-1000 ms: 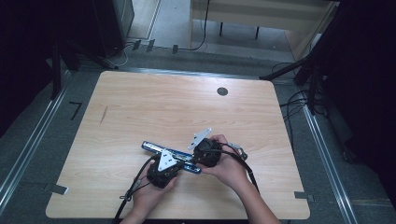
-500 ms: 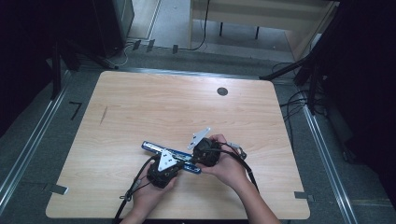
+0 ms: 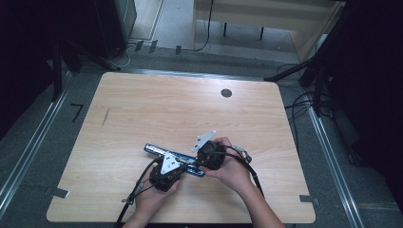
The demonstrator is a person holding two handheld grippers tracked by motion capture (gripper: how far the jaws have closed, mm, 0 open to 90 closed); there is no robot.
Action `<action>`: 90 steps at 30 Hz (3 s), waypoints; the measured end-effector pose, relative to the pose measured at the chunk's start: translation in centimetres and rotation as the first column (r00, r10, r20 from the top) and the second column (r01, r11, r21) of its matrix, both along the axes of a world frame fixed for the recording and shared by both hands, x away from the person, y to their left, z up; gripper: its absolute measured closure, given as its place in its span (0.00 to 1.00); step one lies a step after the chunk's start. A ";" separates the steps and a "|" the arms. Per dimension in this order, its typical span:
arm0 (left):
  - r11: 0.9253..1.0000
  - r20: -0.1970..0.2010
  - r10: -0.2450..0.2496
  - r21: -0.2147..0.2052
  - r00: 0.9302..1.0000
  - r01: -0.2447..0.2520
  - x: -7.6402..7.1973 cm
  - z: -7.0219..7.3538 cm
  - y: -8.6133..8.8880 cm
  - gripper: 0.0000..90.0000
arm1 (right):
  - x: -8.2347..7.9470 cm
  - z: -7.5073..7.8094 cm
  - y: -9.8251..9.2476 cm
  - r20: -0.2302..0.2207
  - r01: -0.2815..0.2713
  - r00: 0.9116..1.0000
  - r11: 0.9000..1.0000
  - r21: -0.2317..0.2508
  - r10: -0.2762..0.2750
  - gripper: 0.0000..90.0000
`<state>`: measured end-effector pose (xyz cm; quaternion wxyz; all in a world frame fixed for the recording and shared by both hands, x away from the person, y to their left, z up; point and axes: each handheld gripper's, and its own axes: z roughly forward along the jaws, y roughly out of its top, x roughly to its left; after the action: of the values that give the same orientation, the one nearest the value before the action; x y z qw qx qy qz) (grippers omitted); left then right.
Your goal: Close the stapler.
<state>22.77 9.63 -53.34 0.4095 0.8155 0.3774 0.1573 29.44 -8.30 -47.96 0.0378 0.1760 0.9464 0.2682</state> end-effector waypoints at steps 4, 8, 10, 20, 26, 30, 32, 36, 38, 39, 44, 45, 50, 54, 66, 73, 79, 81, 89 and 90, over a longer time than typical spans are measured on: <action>1.000 0.000 0.000 0.000 1.000 0.000 0.0 0.0 0.0 1.00 | 0.1 -0.1 -0.1 -0.001 -0.004 1.000 1.000 0.009 0.004 0.88; 1.000 0.000 0.000 0.000 1.000 0.000 0.0 0.0 0.0 1.00 | 0.0 0.0 -0.2 -0.004 0.002 1.000 1.000 0.016 -0.002 0.88; 1.000 0.000 0.000 0.001 1.000 0.000 0.0 0.0 0.0 1.00 | 0.0 0.1 -0.2 -0.005 0.002 1.000 1.000 0.020 -0.002 0.88; 1.000 0.000 0.000 0.000 1.000 0.000 0.0 0.0 0.0 1.00 | -0.1 0.3 -0.2 0.002 0.007 1.000 1.000 0.010 -0.007 0.88; 1.000 0.000 0.000 0.000 1.000 0.000 0.0 0.0 0.0 1.00 | -0.1 0.3 -0.1 0.006 0.002 1.000 1.000 0.015 -0.002 0.88; 1.000 0.000 0.000 -0.001 1.000 0.000 0.0 0.0 0.0 1.00 | 0.0 0.2 0.0 0.001 0.005 1.000 1.000 0.011 -0.005 0.88; 1.000 0.000 0.000 0.000 1.000 0.000 0.0 0.0 0.0 1.00 | 0.0 0.2 0.0 0.000 0.009 1.000 1.000 0.007 -0.009 0.88; 1.000 0.000 0.000 0.001 1.000 0.000 0.0 0.0 0.0 1.00 | 0.0 0.0 0.2 0.005 0.001 1.000 1.000 0.006 -0.001 0.88; 1.000 0.000 0.001 0.001 1.000 -0.001 0.0 0.0 0.0 1.00 | 0.0 0.0 0.2 0.004 0.003 1.000 1.000 0.006 -0.003 0.88; 1.000 0.000 0.000 0.001 1.000 0.000 0.0 0.0 0.0 1.00 | 0.0 0.0 0.2 0.003 0.002 1.000 1.000 0.007 -0.002 0.88; 1.000 0.000 0.001 0.001 1.000 -0.001 0.0 0.0 0.0 1.00 | 0.0 0.0 0.1 0.002 0.008 1.000 1.000 0.005 -0.008 0.88; 1.000 0.000 0.001 0.001 1.000 -0.001 0.0 0.0 0.0 1.00 | 0.0 0.0 0.1 0.003 0.009 1.000 1.000 0.005 -0.009 0.88; 1.000 0.000 0.002 0.003 1.000 -0.002 0.0 0.0 0.0 1.00 | -0.1 0.0 0.1 0.012 0.009 1.000 1.000 0.003 -0.009 0.88; 1.000 0.001 0.001 0.001 1.000 -0.001 0.0 0.0 0.0 1.00 | -0.1 -0.1 0.2 0.009 0.012 1.000 1.000 0.003 -0.012 0.84; 1.000 -0.001 0.000 0.000 1.000 0.000 0.0 0.0 0.0 1.00 | 0.3 0.0 -0.3 -0.035 0.029 0.999 0.998 0.063 -0.027 0.84; 1.000 -0.002 0.000 0.000 1.000 0.000 0.0 0.0 0.0 1.00 | 0.2 -0.3 -0.1 -0.037 0.030 0.999 0.997 0.075 -0.027 0.83; 1.000 -0.002 0.000 -0.002 1.000 0.000 0.0 0.0 0.0 1.00 | -0.5 -0.8 0.0 0.013 0.007 1.000 0.997 0.076 -0.008 0.83; 1.000 -0.002 -0.001 0.000 1.000 0.001 0.0 0.0 0.0 1.00 | -1.0 -1.1 -0.2 0.055 0.001 0.998 0.995 0.097 -0.006 0.82; 1.000 -0.003 -0.001 0.001 1.000 0.001 0.0 0.0 0.0 1.00 | -2.3 -2.1 -0.7 0.208 -0.044 0.978 0.990 0.138 0.014 0.83; 1.000 -0.002 -0.002 0.003 1.000 0.002 0.0 0.0 0.0 1.00 | -2.5 -2.2 -0.6 0.234 -0.045 0.972 0.991 0.128 0.014 0.87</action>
<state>22.79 9.68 -53.31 0.4082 0.8165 0.3770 0.1566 26.96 -8.94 -50.16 0.1325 0.1312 0.9181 0.3498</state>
